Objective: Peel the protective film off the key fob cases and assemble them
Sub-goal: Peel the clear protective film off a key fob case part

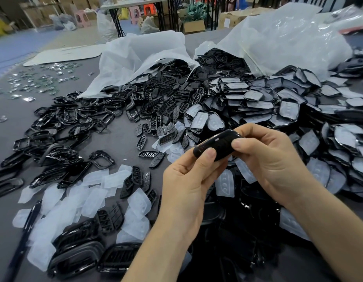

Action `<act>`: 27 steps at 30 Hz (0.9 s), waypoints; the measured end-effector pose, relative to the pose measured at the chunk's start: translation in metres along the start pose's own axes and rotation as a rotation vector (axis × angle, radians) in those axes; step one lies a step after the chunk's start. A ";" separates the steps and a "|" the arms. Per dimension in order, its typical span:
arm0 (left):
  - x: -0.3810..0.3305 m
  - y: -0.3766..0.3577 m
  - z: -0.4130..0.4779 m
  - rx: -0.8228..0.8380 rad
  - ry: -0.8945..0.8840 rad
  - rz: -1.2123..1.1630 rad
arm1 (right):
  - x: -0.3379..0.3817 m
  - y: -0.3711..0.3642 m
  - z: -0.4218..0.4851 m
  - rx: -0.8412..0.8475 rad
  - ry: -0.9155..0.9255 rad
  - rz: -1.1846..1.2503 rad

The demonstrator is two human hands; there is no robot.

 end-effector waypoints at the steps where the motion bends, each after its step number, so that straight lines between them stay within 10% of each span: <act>1: 0.000 -0.001 0.000 -0.001 0.008 -0.021 | 0.000 0.000 0.000 0.003 0.006 0.024; 20: 0.002 0.007 0.003 -0.034 -0.139 0.102 | 0.007 0.000 -0.005 -0.035 0.051 -0.310; 27: -0.004 0.006 0.004 0.178 0.025 -0.030 | 0.009 0.000 -0.004 0.105 -0.031 -0.012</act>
Point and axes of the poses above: each hand's wrist, its own z-axis towards the middle knuckle, its own y-axis out of the back of the hand, x = y × z, the point moved 2 cm from there along z, towards the middle knuckle, and after that the axes turned 15 degrees about -y, right-handed, at the moved point
